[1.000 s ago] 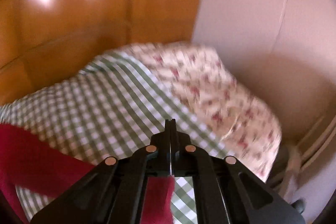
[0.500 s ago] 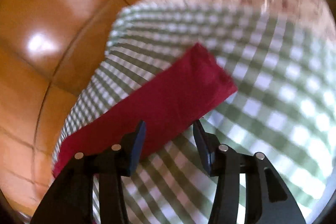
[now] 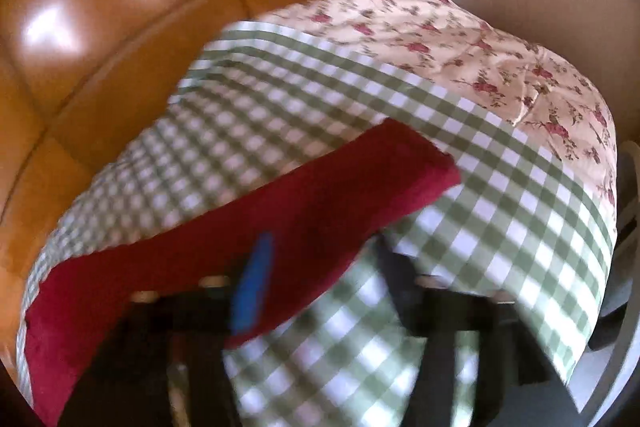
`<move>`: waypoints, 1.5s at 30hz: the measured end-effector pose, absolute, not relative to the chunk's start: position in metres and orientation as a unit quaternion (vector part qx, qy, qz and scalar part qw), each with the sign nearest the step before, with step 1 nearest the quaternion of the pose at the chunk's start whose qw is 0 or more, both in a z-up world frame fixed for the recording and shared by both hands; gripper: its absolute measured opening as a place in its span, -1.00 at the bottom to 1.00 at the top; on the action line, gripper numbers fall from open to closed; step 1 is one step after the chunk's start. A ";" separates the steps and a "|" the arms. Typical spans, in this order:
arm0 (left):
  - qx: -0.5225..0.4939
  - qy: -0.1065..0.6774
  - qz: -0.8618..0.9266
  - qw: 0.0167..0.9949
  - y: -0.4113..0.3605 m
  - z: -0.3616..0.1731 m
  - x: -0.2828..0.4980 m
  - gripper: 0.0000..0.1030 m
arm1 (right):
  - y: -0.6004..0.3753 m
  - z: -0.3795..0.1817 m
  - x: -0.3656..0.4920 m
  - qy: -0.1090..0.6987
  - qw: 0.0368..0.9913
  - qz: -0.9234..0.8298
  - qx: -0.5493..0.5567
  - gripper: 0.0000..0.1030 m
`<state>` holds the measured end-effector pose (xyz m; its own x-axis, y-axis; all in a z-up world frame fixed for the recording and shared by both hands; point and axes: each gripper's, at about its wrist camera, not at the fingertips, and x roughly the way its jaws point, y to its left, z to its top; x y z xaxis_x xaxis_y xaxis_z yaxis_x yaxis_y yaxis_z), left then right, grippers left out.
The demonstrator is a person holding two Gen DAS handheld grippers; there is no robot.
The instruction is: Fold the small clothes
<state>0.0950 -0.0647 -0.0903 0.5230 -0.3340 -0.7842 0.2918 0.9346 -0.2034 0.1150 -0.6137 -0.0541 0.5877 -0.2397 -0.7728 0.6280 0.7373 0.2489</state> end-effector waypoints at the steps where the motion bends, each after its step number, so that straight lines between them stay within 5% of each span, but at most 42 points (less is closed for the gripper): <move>1: -0.032 0.455 -0.179 0.872 -0.061 -0.087 0.093 0.92 | -0.602 -0.052 0.112 0.381 0.859 -0.230 0.253 0.21; 9: -0.089 0.440 -0.133 0.884 0.014 -0.059 0.054 0.88 | -0.443 -0.063 0.062 0.449 0.867 0.037 0.215 0.21; 12: -0.095 0.455 -0.136 0.875 0.037 -0.064 0.035 0.66 | -0.405 -0.077 0.037 0.477 0.857 0.061 0.186 0.17; 15: -0.113 0.484 -0.155 0.854 0.051 -0.078 0.018 0.10 | -0.382 -0.093 0.011 0.494 0.854 0.052 0.157 -0.04; 17: -0.119 0.491 -0.164 0.847 0.052 -0.084 0.010 -0.74 | -0.376 -0.096 -0.006 0.491 0.855 0.051 0.159 -0.42; 18: -0.123 0.494 -0.172 0.844 0.053 -0.086 0.009 -0.85 | -0.377 -0.097 -0.011 0.492 0.853 0.049 0.167 -0.86; 25: -0.097 0.481 -0.189 0.851 0.060 -0.067 -0.014 -0.93 | -0.385 -0.067 -0.033 0.469 0.869 0.029 0.155 -0.87; 28: -0.083 0.508 -0.172 0.840 0.064 -0.082 -0.018 -0.91 | -0.378 -0.091 -0.029 0.508 0.850 0.007 0.139 -0.81; 30: -0.084 0.497 -0.171 0.847 0.067 -0.073 -0.019 -0.65 | -0.377 -0.094 -0.031 0.508 0.850 0.005 0.139 -0.74; 34: -0.096 0.427 -0.161 0.885 0.074 -0.036 -0.016 0.42 | -0.384 -0.091 -0.035 0.501 0.853 -0.006 0.150 0.06; 39: -0.074 0.380 -0.179 0.904 0.038 -0.010 0.020 0.58 | -0.415 -0.075 -0.049 0.455 0.865 -0.052 0.207 0.21; 45: -0.027 0.412 -0.199 0.889 -0.036 -0.032 0.072 0.58 | -0.424 -0.051 -0.053 0.391 0.882 -0.078 0.251 0.37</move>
